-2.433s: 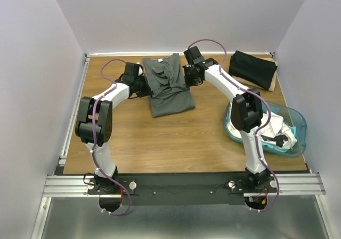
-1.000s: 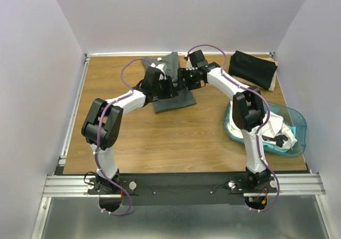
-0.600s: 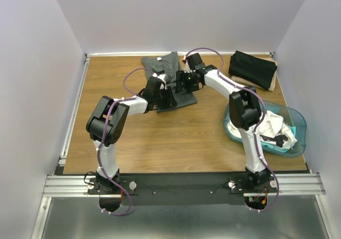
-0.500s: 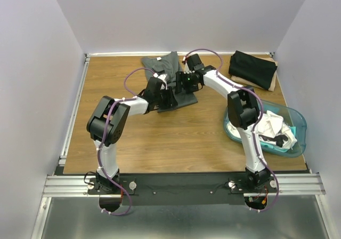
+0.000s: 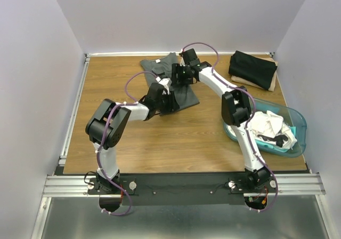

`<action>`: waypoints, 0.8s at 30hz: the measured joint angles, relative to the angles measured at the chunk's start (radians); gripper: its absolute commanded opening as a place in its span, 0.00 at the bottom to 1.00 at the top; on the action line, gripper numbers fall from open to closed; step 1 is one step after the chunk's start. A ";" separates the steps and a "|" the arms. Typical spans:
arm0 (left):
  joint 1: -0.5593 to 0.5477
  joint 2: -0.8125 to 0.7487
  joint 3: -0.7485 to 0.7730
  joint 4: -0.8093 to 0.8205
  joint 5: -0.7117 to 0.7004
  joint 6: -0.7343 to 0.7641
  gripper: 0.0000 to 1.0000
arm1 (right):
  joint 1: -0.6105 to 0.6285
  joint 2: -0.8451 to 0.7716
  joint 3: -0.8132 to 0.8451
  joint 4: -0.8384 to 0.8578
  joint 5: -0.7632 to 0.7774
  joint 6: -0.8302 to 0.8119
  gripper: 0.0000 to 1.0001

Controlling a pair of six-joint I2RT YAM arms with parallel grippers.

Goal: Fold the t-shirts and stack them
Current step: Fold the tshirt

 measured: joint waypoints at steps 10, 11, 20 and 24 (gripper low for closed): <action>-0.041 -0.077 -0.092 -0.008 -0.003 0.023 0.52 | 0.000 0.059 0.172 0.004 0.045 0.057 0.78; -0.041 -0.082 -0.097 -0.014 -0.003 0.026 0.52 | 0.000 0.057 0.178 0.010 0.047 0.060 0.78; -0.043 -0.206 -0.158 -0.167 -0.025 0.039 0.52 | 0.000 -0.079 -0.017 0.021 0.058 0.055 0.79; -0.043 -0.267 -0.130 -0.339 -0.056 0.038 0.53 | 0.000 -0.250 -0.230 0.018 0.063 0.031 0.79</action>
